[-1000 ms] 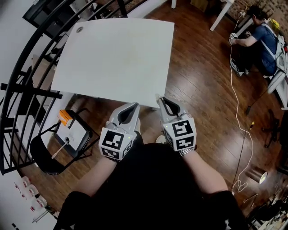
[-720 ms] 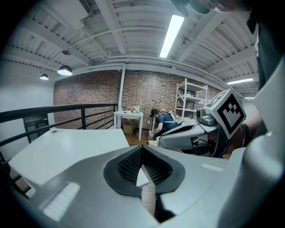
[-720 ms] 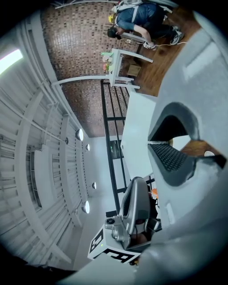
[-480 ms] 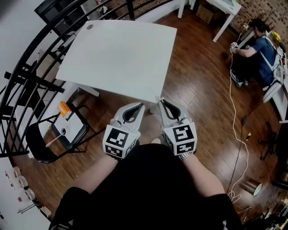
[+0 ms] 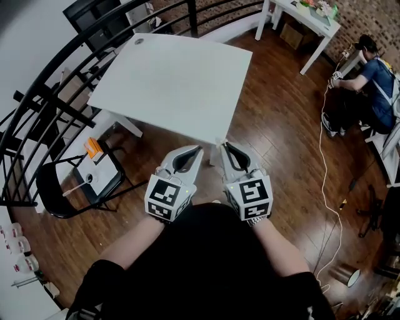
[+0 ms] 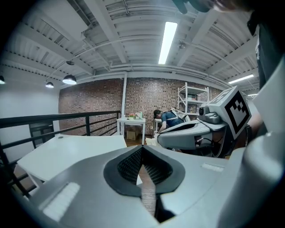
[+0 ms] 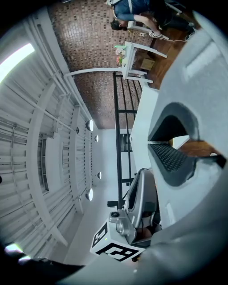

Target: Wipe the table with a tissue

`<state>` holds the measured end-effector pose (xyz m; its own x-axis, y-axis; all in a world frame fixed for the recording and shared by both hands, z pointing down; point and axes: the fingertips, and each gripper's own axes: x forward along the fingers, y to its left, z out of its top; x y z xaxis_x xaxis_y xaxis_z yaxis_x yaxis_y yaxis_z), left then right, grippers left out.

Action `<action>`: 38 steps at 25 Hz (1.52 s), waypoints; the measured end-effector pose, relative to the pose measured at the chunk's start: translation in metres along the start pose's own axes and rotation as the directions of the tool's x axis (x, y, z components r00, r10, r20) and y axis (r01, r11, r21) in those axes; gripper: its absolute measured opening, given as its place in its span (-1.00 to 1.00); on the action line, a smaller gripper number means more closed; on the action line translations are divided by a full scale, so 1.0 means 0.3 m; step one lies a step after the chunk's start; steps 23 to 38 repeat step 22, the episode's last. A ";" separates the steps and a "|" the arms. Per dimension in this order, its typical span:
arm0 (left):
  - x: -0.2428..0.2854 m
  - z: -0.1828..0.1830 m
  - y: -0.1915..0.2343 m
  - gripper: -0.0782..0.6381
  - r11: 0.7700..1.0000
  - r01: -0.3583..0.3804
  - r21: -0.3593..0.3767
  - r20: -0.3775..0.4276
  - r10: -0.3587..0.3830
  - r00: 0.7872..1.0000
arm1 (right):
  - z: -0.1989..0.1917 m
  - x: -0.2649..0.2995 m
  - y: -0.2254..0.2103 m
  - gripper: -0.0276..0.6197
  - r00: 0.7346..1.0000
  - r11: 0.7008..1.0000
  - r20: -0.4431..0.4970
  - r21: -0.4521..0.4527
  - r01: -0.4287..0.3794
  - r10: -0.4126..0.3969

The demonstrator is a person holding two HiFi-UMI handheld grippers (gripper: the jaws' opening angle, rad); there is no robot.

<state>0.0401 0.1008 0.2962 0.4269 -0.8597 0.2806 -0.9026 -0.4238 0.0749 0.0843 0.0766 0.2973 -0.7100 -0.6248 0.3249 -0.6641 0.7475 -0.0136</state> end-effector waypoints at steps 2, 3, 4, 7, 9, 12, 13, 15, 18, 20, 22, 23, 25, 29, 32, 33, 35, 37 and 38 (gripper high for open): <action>-0.008 0.000 -0.007 -0.74 1.000 -0.004 0.003 0.003 0.004 1.000 | -0.001 -0.007 0.003 -0.89 1.000 1.000 0.002 -0.004 0.000 0.000; -0.012 0.000 -0.009 -0.74 1.000 -0.006 0.005 0.004 0.006 1.000 | 0.000 -0.009 0.004 -0.89 1.000 1.000 0.006 -0.007 0.000 0.000; -0.016 0.002 -0.009 -0.74 1.000 -0.007 0.007 0.006 0.007 1.000 | 0.002 -0.010 0.007 -0.89 1.000 1.000 0.008 -0.010 -0.001 0.001; -0.025 0.007 -0.003 -0.74 1.000 -0.012 0.010 0.009 0.012 1.000 | 0.014 -0.008 0.019 -0.89 1.000 1.000 0.010 -0.012 -0.008 0.008; -0.030 0.009 -0.001 -0.74 1.000 -0.015 0.011 0.010 0.015 1.000 | 0.019 -0.010 0.022 -0.89 1.000 1.000 0.012 -0.012 -0.008 0.008; -0.034 0.014 -0.002 -0.74 1.000 -0.016 0.014 0.014 0.016 1.000 | 0.016 -0.014 0.020 -0.89 1.000 1.000 0.006 -0.011 -0.003 0.003; -0.035 0.015 -0.002 -0.73 1.000 -0.016 0.015 0.015 0.015 1.000 | 0.017 -0.015 0.019 -0.89 1.000 1.000 0.008 -0.013 -0.001 0.001; -0.037 0.016 -0.003 -0.73 1.000 -0.015 0.018 0.016 0.014 1.000 | 0.023 -0.016 0.020 -0.89 1.000 1.000 0.014 -0.016 0.002 -0.002; -0.038 0.020 -0.002 -0.74 1.000 -0.013 0.021 0.018 0.013 1.000 | 0.030 -0.015 0.018 -0.89 1.000 1.000 0.019 -0.018 0.006 -0.005; -0.036 0.022 -0.001 -0.74 1.000 -0.013 0.023 0.017 0.013 1.000 | 0.031 -0.014 0.014 -0.89 1.000 1.000 0.020 -0.018 0.008 -0.007; -0.033 0.023 -0.001 -0.73 1.000 -0.014 0.024 0.017 0.013 1.000 | 0.032 -0.014 0.010 -0.89 1.000 1.000 0.020 -0.018 0.009 -0.009; -0.033 0.023 -0.001 -0.73 1.000 -0.014 0.024 0.017 0.013 1.000 | 0.032 -0.014 0.010 -0.89 1.000 1.000 0.020 -0.018 0.009 -0.009; -0.033 0.023 -0.001 -0.73 1.000 -0.014 0.024 0.017 0.013 1.000 | 0.032 -0.014 0.010 -0.89 1.000 1.000 0.020 -0.018 0.009 -0.009; -0.033 0.023 -0.001 -0.73 1.000 -0.014 0.024 0.017 0.013 1.000 | 0.032 -0.014 0.010 -0.89 1.000 1.000 0.020 -0.018 0.009 -0.009; -0.033 0.023 -0.001 -0.73 1.000 -0.014 0.024 0.017 0.013 1.000 | 0.032 -0.014 0.010 -0.89 1.000 1.000 0.020 -0.018 0.009 -0.009; -0.033 0.023 -0.001 -0.73 1.000 -0.014 0.024 0.017 0.013 1.000 | 0.032 -0.014 0.010 -0.89 1.000 1.000 0.020 -0.018 0.009 -0.009; -0.033 0.023 -0.001 -0.73 1.000 -0.014 0.024 0.017 0.013 1.000 | 0.032 -0.014 0.010 -0.89 1.000 1.000 0.020 -0.018 0.009 -0.009; -0.033 0.023 -0.001 -0.73 1.000 -0.014 0.024 0.017 0.013 1.000 | 0.032 -0.014 0.010 -0.89 1.000 1.000 0.020 -0.018 0.009 -0.009; -0.033 0.023 -0.001 -0.73 1.000 -0.014 0.024 0.017 0.013 1.000 | 0.032 -0.014 0.010 -0.89 1.000 1.000 0.020 -0.018 0.009 -0.009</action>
